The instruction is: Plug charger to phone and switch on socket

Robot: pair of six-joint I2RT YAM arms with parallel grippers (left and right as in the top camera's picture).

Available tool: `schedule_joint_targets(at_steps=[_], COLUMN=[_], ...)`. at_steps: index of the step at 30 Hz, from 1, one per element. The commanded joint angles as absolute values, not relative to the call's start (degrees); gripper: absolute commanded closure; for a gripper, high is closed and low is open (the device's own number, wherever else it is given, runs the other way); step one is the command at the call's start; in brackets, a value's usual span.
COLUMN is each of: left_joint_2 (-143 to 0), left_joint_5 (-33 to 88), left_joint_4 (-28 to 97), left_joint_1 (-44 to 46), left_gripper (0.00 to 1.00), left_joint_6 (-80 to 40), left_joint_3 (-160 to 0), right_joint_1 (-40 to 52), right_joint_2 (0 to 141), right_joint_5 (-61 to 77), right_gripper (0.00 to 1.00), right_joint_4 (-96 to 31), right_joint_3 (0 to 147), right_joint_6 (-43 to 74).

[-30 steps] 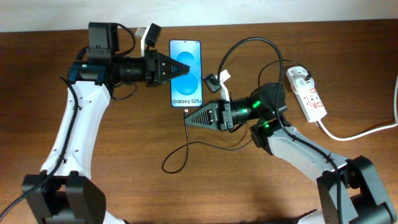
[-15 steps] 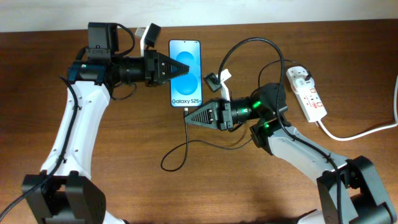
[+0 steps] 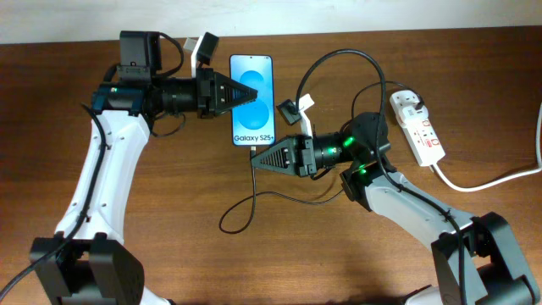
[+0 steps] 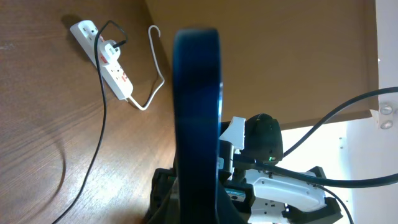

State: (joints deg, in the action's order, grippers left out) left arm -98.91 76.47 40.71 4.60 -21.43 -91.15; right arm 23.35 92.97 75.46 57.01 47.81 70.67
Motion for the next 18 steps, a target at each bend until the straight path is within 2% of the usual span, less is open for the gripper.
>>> schedule_joint_targets(at_steps=[1, 18], left_joint_2=[-98.67, -98.67], left_joint_5=[78.26, 78.19], left_joint_4=[40.82, 40.80], left_joint_1=[4.78, 4.78], left_gripper=[1.00, 1.00], left_joint_6=[-20.05, -19.84], left_joint_3=[-91.11, -91.11], right_joint_1=[23.55, 22.44], right_joint_2=[92.73, 92.73], right_joint_5=[72.88, 76.66], right_gripper=[0.96, 0.96], right_joint_4=[57.49, 57.91], right_joint_3=[49.10, 49.10], right_joint_6=[70.54, 70.96])
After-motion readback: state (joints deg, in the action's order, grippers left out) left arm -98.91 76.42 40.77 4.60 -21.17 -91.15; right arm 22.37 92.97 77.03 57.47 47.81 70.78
